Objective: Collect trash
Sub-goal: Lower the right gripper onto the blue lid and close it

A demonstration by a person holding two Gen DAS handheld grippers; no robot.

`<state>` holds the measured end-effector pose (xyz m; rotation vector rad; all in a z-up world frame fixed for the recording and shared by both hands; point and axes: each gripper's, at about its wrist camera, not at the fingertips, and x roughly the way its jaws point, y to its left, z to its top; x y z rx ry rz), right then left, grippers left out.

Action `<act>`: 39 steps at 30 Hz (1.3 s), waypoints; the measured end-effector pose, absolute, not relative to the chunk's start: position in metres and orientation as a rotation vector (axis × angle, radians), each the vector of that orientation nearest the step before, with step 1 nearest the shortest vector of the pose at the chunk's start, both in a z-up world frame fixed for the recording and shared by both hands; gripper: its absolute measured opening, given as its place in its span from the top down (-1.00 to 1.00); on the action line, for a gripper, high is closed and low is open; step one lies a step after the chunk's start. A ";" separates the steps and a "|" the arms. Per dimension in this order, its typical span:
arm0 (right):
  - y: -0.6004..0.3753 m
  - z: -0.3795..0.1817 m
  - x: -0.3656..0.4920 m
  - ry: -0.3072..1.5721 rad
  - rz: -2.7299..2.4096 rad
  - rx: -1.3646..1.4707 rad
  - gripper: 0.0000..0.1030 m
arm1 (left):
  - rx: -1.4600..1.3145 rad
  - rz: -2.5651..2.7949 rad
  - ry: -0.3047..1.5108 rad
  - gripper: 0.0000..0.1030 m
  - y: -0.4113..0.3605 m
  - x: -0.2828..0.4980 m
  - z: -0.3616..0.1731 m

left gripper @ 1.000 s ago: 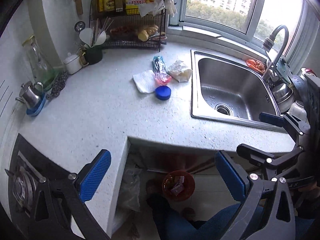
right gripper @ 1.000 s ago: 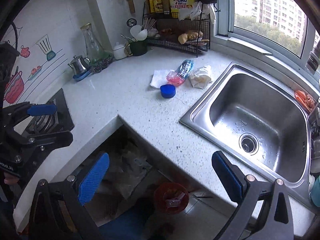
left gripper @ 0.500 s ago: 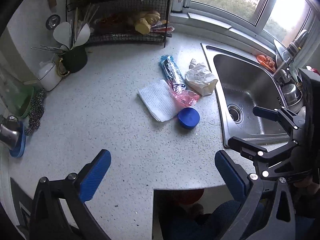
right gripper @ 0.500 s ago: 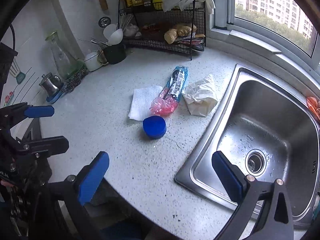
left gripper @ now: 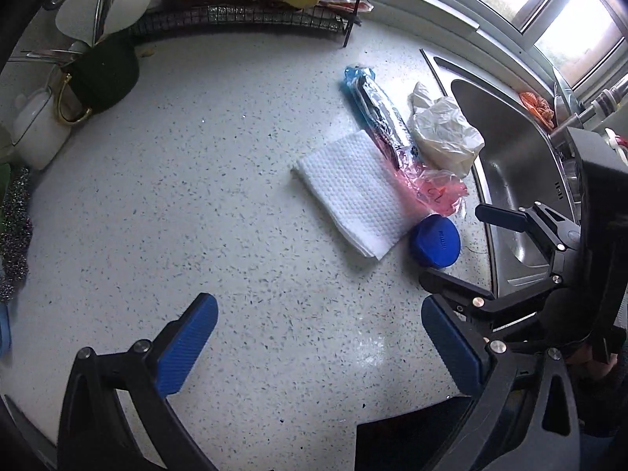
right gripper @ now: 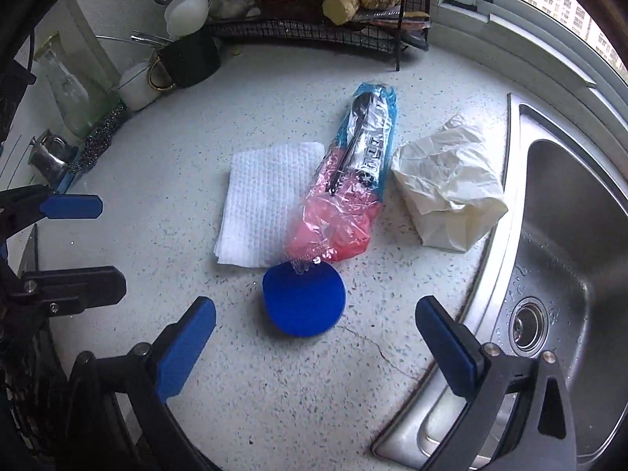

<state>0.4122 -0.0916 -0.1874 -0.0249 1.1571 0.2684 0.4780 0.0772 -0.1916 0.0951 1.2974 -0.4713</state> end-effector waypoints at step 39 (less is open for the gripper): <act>-0.132 -0.166 0.398 1.216 0.042 0.117 0.15 | 0.489 -0.863 1.258 -1.00 -0.003 0.544 -0.224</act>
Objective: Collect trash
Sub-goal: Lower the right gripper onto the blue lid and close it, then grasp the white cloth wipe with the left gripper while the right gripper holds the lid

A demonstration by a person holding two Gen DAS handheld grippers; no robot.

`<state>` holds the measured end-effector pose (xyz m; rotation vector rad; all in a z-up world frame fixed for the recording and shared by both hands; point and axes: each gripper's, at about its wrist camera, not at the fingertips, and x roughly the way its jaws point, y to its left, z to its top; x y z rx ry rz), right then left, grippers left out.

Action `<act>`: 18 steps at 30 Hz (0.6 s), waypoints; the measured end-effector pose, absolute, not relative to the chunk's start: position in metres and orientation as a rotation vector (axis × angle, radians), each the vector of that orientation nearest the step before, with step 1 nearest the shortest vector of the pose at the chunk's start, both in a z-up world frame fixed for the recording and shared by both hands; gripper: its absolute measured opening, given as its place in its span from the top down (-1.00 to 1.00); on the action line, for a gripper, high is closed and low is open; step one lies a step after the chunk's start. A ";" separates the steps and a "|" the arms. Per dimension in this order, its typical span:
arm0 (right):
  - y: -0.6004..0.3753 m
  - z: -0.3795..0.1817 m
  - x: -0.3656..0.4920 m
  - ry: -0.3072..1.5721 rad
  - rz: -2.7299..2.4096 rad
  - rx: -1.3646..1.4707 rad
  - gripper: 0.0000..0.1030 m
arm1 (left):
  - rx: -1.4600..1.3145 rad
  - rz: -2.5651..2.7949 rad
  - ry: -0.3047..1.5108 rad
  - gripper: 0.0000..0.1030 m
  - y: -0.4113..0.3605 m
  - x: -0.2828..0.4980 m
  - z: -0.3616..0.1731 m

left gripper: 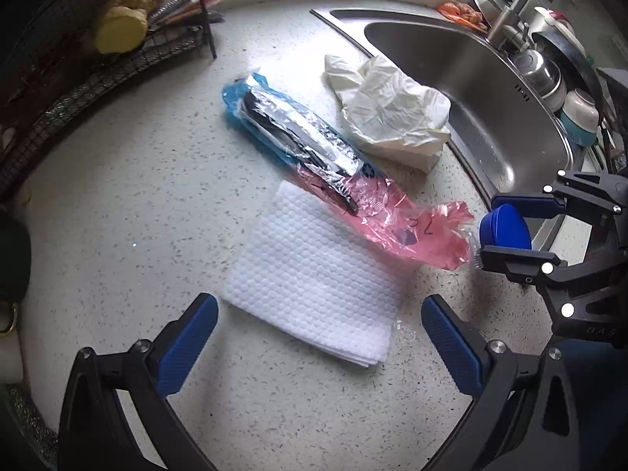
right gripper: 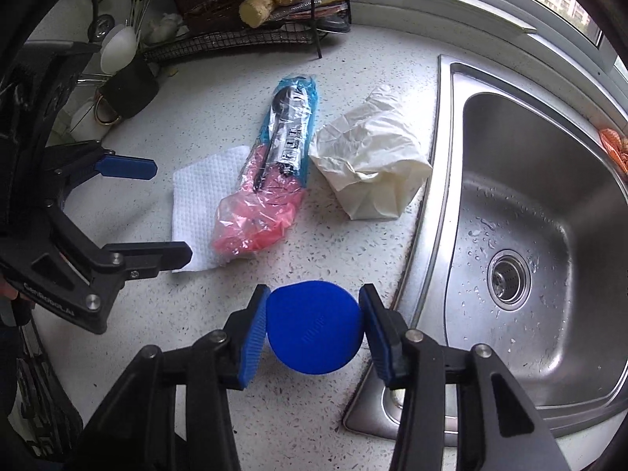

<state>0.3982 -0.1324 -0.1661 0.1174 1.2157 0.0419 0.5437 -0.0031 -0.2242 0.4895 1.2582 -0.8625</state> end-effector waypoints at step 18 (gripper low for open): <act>-0.137 -0.178 0.408 1.248 0.025 0.191 0.15 | 0.540 -0.859 1.222 0.64 -0.026 0.540 -0.220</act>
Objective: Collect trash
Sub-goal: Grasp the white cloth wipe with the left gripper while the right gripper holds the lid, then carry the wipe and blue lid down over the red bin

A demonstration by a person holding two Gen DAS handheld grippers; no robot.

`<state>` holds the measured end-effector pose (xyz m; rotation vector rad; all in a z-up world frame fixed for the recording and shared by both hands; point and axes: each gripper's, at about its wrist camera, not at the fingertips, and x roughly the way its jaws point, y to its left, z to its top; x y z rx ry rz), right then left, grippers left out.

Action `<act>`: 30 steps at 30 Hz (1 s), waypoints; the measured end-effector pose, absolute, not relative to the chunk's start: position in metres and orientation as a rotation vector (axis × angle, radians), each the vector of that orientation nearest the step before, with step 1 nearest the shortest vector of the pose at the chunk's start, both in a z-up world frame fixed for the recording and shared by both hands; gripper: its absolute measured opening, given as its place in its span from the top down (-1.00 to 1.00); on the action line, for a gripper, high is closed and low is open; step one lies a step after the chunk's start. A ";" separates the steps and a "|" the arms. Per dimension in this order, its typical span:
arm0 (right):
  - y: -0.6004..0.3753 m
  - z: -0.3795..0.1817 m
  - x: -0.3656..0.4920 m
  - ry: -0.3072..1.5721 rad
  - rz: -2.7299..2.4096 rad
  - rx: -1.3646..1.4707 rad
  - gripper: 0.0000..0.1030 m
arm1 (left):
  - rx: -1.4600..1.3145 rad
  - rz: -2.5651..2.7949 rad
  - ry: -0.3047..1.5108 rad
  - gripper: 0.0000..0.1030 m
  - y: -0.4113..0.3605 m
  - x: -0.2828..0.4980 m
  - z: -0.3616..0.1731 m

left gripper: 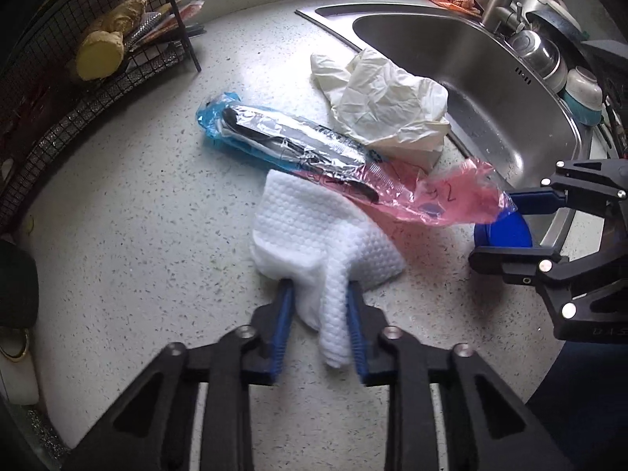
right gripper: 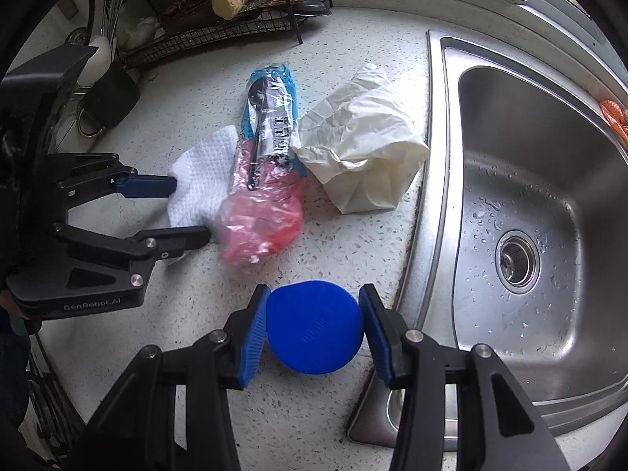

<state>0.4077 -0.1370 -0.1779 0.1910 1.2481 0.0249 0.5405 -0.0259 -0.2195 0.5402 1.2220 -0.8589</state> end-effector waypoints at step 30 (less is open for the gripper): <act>-0.142 -0.133 0.298 1.112 0.227 0.103 0.15 | 0.306 -0.513 1.235 0.78 -0.009 0.377 -0.170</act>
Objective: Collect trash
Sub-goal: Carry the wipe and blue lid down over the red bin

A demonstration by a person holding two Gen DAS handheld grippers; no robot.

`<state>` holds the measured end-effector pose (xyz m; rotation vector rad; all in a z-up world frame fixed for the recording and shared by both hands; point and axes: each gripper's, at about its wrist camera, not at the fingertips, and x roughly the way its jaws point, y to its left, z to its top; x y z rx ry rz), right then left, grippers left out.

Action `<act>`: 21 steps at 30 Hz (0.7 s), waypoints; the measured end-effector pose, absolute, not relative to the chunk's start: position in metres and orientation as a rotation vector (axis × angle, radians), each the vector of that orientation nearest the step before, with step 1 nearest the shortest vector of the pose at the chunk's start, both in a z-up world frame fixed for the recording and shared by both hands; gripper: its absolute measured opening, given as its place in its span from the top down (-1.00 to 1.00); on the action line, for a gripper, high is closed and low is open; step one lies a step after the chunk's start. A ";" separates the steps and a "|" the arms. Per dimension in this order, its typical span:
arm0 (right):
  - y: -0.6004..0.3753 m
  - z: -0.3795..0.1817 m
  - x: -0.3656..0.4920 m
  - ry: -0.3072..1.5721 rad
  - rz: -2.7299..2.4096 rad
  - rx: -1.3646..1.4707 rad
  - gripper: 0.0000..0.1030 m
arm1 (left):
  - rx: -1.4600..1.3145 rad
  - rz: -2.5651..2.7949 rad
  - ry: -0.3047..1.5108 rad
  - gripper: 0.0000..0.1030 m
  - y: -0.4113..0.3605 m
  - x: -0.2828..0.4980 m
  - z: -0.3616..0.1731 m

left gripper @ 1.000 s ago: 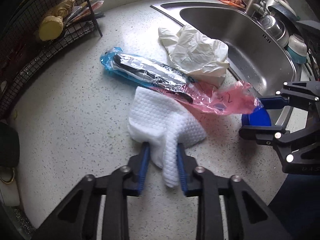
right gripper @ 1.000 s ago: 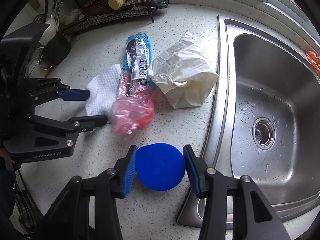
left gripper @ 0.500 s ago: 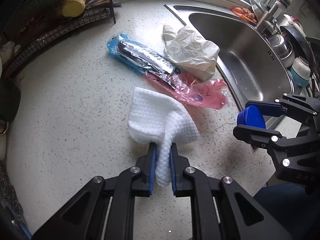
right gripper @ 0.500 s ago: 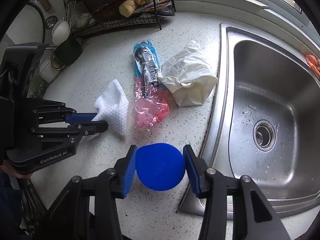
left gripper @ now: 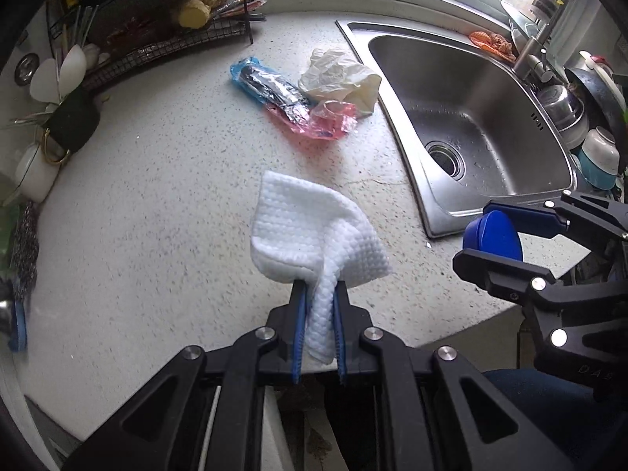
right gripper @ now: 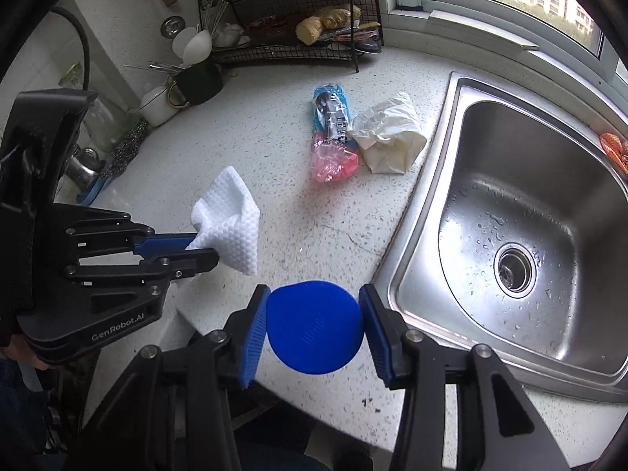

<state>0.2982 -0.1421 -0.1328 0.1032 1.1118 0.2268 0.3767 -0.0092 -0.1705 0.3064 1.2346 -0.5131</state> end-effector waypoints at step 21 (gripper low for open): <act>-0.176 -0.131 0.153 1.070 0.324 0.072 0.15 | 0.262 -0.433 1.216 0.78 -0.065 0.208 -0.166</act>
